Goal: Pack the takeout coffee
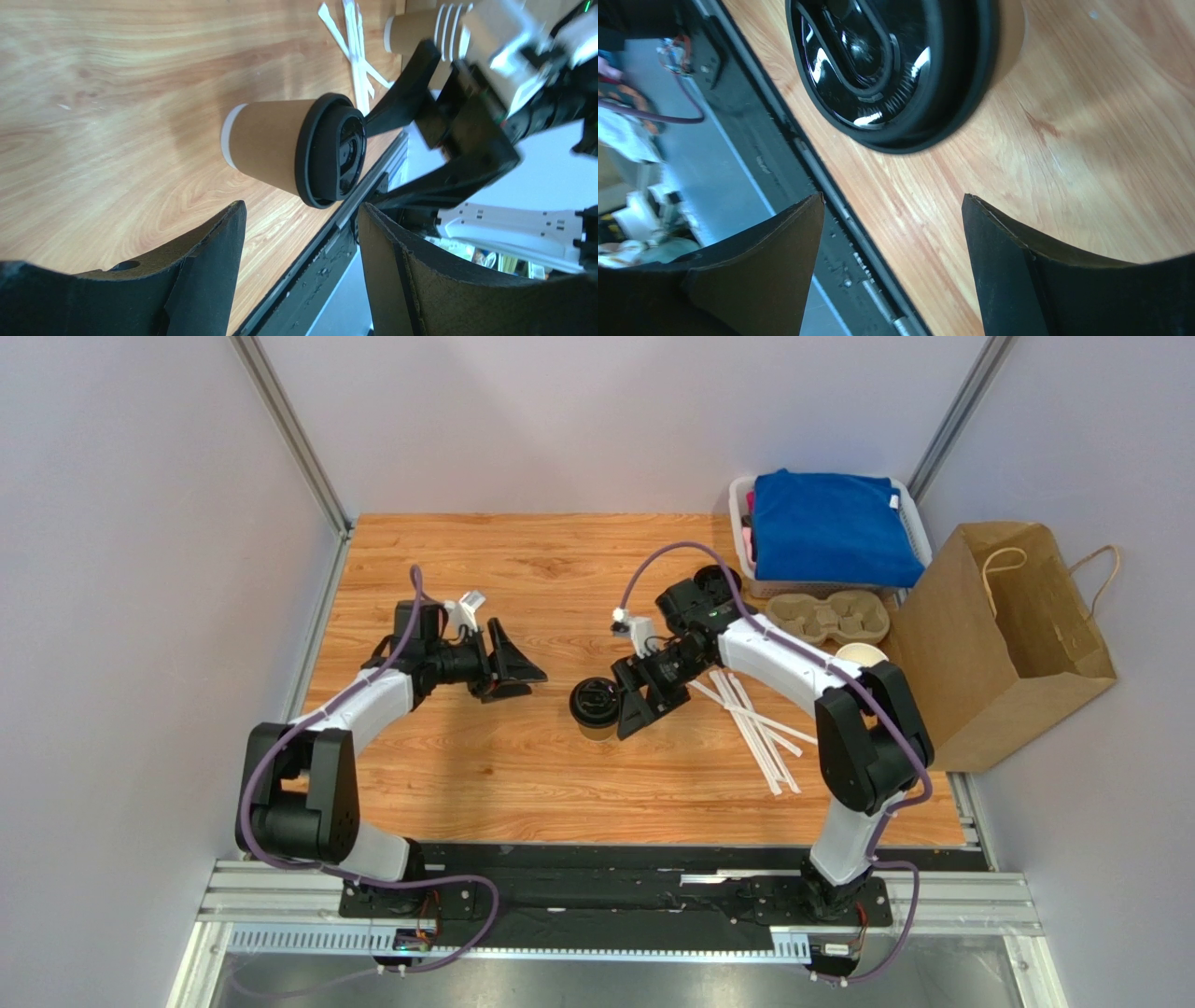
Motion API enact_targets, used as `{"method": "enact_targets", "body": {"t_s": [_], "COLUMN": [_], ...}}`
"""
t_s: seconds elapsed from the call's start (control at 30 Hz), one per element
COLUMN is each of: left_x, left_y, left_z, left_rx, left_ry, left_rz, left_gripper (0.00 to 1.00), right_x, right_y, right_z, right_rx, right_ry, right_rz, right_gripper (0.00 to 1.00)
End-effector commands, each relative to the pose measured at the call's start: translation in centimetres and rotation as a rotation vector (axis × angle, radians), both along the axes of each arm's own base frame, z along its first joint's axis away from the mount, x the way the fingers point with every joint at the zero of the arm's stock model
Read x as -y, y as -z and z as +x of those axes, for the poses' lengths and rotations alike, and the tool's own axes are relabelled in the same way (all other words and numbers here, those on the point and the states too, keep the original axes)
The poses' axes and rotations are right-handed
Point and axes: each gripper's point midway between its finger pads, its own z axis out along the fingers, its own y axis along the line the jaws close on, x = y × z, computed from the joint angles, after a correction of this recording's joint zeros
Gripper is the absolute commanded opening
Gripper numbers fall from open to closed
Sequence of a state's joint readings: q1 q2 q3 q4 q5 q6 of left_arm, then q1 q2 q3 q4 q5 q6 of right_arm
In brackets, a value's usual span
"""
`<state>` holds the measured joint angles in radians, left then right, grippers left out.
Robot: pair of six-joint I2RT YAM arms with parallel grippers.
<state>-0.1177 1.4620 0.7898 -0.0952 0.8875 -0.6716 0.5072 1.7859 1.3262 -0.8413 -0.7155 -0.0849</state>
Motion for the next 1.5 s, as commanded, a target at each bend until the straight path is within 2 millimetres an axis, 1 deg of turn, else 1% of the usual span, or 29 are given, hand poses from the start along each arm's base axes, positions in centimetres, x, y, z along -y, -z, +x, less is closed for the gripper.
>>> {"method": "enact_targets", "body": {"t_s": [0.0, 0.07, 0.1, 0.13, 0.17, 0.23, 0.33, 0.5, 0.6, 0.63, 0.67, 0.7, 0.77, 0.8, 0.87, 0.9, 0.93, 0.97, 1.0, 1.17, 1.2, 1.23, 1.27, 1.3, 1.33, 1.37, 1.4, 1.43, 1.47], "left_x": [-2.0, -2.8, -3.3, -4.1, -4.5, -5.3, -6.1, -6.5, -6.9, -7.2, -7.4, -7.5, -7.8, -7.9, -8.2, -8.5, -8.7, -8.9, -9.4, -11.3, -11.5, -12.0, -12.2, -12.3, -12.5, -12.7, -12.7, -12.6, -12.5], "left_y": [-2.1, -2.3, -2.3, -2.4, -2.4, -2.5, -2.6, -2.6, -2.8, -2.8, -2.9, -2.9, -3.0, -3.1, -3.2, -3.3, -3.2, -3.3, -3.3, -4.0, -4.1, -4.2, -4.3, -4.3, -4.2, -4.3, -4.1, -4.1, -3.9], "left_z": [1.5, 1.9, 2.0, 2.4, 2.4, 2.4, 2.2, 1.8, 1.8, 2.0, 2.1, 2.2, 2.2, 2.3, 2.3, 2.4, 2.4, 2.5, 2.7, 3.2, 3.2, 3.2, 3.2, 3.1, 3.0, 2.8, 2.6, 2.2, 2.0], "left_rx": [0.068, 0.067, 0.068, 0.064, 0.066, 0.069, 0.073, 0.081, 0.089, 0.094, 0.095, 0.094, 0.097, 0.1, 0.107, 0.112, 0.109, 0.113, 0.114, 0.137, 0.138, 0.135, 0.145, 0.141, 0.139, 0.147, 0.14, 0.142, 0.143], "left_ry": [-0.075, -0.106, -0.121, -0.151, -0.163, -0.187, -0.203, -0.211, -0.223, -0.234, -0.245, -0.249, -0.258, -0.262, -0.27, -0.279, -0.284, -0.29, -0.304, -0.35, -0.356, -0.367, -0.368, -0.371, -0.375, -0.374, -0.372, -0.368, -0.362], "left_rz": [-0.009, -0.011, -0.012, -0.014, -0.013, -0.012, -0.009, -0.008, -0.007, -0.006, -0.006, -0.006, -0.007, -0.006, -0.003, 0.0, 0.002, 0.002, 0.004, 0.016, 0.017, 0.017, 0.023, 0.024, 0.026, 0.033, 0.036, 0.036, 0.043], "left_gripper": [0.68, 0.68, 0.68, 0.68, 0.68, 0.68, 0.68, 0.68, 0.68, 0.68, 0.68, 0.68, 0.68, 0.68, 0.68, 0.68, 0.68, 0.68, 0.68, 0.68, 0.68, 0.68, 0.68, 0.68, 0.68, 0.68, 0.68, 0.68, 0.68], "right_x": [-1.2, -2.0, -2.4, -2.7, -3.2, -4.0, -5.2, -6.8, -7.9, -8.1, -8.7, -9.0, -9.9, -10.2, -11.1, -11.4, -11.8, -12.4, -12.7, -14.7, -15.0, -15.6, -15.9, -16.3, -16.9, -17.2, -17.4, -18.0, -18.1], "right_y": [0.6, 1.2, 1.3, 1.5, 1.9, 2.1, 2.0, 2.0, 2.0, 2.3, 1.7, 2.1, 1.4, 2.1, 1.6, 2.2, 2.3, 1.6, 2.4, 2.5, 3.5, 2.6, 3.4, 3.3, 2.5, 2.5, 3.2, 2.6, 2.8], "right_z": [2.0, 2.0, 2.4, 2.6, 2.4, 3.0, 3.7, 4.7, 5.8, 6.1, 6.7, 7.1, 8.2, 8.5, 9.6, 10.0, 10.3, 11.0, 11.3, 13.3, 13.5, 14.2, 14.5, 14.8, 15.6, 15.9, 16.3, 16.6, 16.9], "right_rx": [0.227, 0.262, 0.285, 0.288, 0.289, 0.314, 0.338, 0.343, 0.356, 0.357, 0.357, 0.356, 0.382, 0.375, 0.4, 0.392, 0.395, 0.412, 0.401, 0.405, 0.395, 0.412, 0.406, 0.413, 0.435, 0.437, 0.43, 0.447, 0.454], "right_ry": [-0.013, -0.015, -0.011, -0.002, -0.01, -0.005, -0.001, 0.004, 0.011, 0.01, 0.036, 0.04, 0.048, 0.051, 0.053, 0.055, 0.055, 0.058, 0.058, 0.068, 0.065, 0.072, 0.072, 0.073, 0.079, 0.084, 0.086, 0.082, 0.082], "right_rz": [-0.031, -0.047, -0.044, -0.05, -0.051, -0.045, -0.03, -0.003, 0.016, 0.014, 0.032, 0.03, 0.052, 0.046, 0.068, 0.062, 0.065, 0.08, 0.075, 0.104, 0.095, 0.114, 0.109, 0.114, 0.134, 0.14, 0.138, 0.155, 0.159], "right_gripper": [0.77, 0.77, 0.77, 0.77, 0.77, 0.77, 0.77, 0.76, 0.76, 0.76, 0.76, 0.76, 0.76, 0.76, 0.76, 0.76, 0.76, 0.76, 0.76, 0.76, 0.76, 0.76, 0.76, 0.77, 0.77, 0.77, 0.77, 0.77, 0.77]}}
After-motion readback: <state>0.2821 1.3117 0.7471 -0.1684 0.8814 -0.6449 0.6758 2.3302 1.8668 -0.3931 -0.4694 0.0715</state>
